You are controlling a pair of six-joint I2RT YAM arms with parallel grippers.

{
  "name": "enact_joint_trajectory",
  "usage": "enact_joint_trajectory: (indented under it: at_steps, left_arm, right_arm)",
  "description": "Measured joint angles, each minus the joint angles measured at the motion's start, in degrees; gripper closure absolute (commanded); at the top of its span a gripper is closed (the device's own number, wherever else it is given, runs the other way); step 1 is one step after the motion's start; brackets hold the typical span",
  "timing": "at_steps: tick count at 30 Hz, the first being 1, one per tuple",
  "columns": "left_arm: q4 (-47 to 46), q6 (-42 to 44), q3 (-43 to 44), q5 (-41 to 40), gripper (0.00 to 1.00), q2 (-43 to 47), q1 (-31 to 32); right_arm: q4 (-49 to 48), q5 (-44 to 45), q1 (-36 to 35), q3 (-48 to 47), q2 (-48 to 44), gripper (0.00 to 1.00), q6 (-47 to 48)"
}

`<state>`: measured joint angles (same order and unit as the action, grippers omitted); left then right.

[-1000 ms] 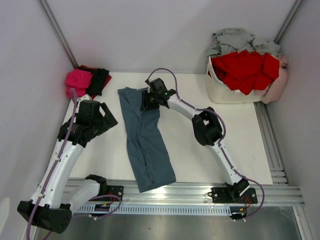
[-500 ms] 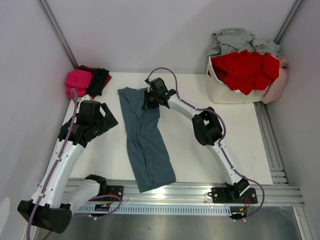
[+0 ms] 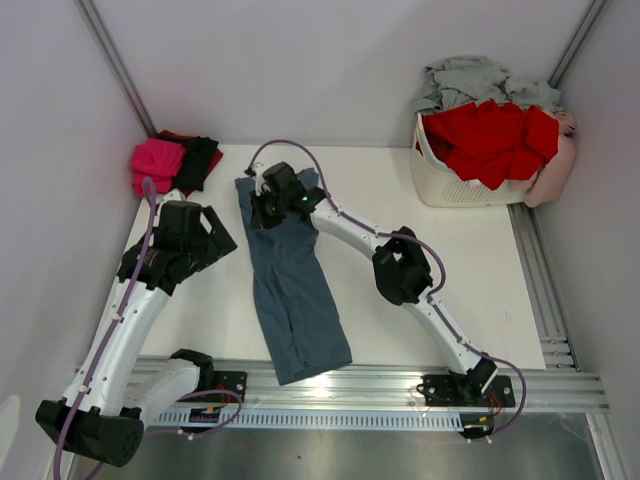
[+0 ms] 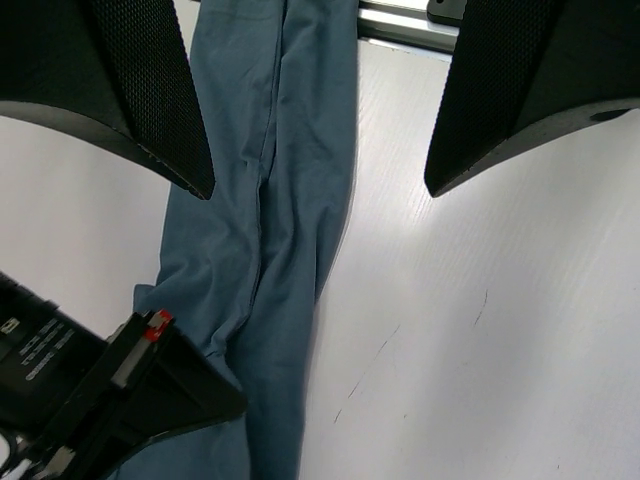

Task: Fold and stack the t-shirts
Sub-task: Rotate the tshirt 90 degrees

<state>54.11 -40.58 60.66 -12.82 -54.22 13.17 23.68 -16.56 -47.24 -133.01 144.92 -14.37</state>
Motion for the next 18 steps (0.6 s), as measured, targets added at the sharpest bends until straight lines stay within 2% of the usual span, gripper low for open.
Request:
enact_joint_trajectory:
  at_steps: [6,11,13,14,15,17,18]
  left_arm:
    - [0.0,0.0,0.0,0.7,0.11,0.0,0.0]
    - [-0.1,0.0,0.0,1.2,0.11,0.0,0.0]
    - [-0.1,0.0,0.0,1.4,0.12,0.0,0.0]
    - [-0.2,0.0,0.0,1.5,0.11,0.0,0.0]
    - [-0.2,0.0,0.0,1.5,0.12,0.0,0.0]
    - [-0.3,0.0,0.0,1.6,0.12,0.0,0.0]
    - [-0.4,0.0,0.0,1.7,0.12,0.0,0.0]
  right_arm:
    - [2.3,-0.5,-2.6,-1.7,0.8,1.00,2.7]
    - [3.9,-0.4,-2.3,-1.7,2.6,0.95,3.1]
    - [4.7,-0.2,-2.2,-1.6,2.8,0.76,3.3]
    - [5.0,-0.2,-2.1,-1.5,2.8,0.62,3.3]
    - [5.1,0.1,-2.0,-1.5,2.8,0.44,3.2]
    - [5.1,0.7,-1.9,-1.5,2.8,0.29,3.4]
    - [5.2,0.9,-1.8,-1.5,2.8,0.25,3.4]
